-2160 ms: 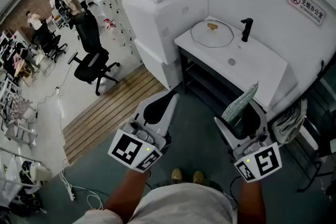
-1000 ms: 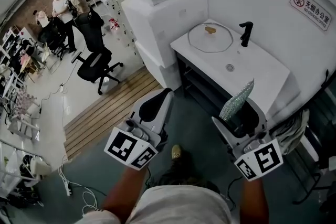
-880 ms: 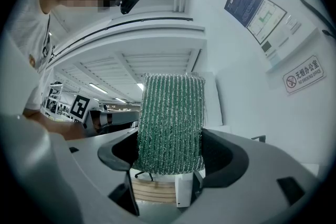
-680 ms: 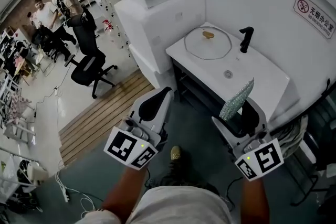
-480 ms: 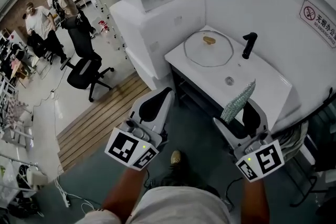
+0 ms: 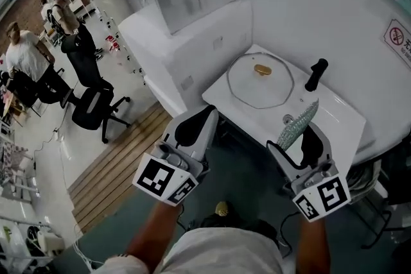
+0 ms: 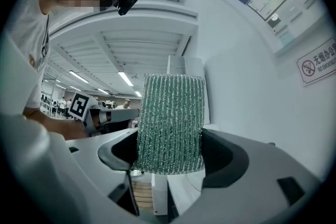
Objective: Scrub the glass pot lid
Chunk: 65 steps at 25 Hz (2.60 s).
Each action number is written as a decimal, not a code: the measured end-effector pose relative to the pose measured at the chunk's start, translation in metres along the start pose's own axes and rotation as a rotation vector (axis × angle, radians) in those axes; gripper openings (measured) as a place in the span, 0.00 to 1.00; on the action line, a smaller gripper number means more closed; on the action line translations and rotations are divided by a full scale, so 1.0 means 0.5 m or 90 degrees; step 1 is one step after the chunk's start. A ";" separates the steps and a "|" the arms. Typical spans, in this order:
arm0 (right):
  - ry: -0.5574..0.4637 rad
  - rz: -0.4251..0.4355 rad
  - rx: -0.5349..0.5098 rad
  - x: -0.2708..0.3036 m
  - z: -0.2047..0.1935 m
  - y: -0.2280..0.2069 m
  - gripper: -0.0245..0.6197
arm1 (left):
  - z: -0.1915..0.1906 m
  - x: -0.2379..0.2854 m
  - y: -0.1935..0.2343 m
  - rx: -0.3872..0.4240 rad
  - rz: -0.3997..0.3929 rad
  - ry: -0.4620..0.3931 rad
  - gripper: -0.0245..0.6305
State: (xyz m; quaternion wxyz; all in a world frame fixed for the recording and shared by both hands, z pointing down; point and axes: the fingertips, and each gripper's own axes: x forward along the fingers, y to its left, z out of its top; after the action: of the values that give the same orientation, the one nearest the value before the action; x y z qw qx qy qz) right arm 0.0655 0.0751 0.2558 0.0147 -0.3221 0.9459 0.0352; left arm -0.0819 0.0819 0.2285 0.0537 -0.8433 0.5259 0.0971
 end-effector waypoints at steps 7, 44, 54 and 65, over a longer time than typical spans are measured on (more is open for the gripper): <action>0.027 -0.026 -0.004 0.081 -0.013 -0.037 0.58 | -0.031 0.061 0.088 -0.028 -0.017 0.007 0.06; 0.083 0.023 0.030 0.354 -0.072 -0.393 0.58 | -0.246 0.401 0.283 -0.048 0.078 0.154 0.06; 0.214 0.074 -0.036 0.471 -0.111 -0.410 0.58 | -0.359 0.440 0.354 -0.086 0.085 0.276 0.06; 0.460 0.186 -0.130 0.582 -0.257 -0.414 0.58 | -0.484 0.458 0.393 -0.168 0.078 0.406 0.08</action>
State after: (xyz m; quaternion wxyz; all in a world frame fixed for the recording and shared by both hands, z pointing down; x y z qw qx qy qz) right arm -0.0392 -0.2753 0.3572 -0.3557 -0.1760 0.9177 0.0151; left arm -0.1344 -0.2521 0.4164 -0.2286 -0.7978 0.5487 -0.1006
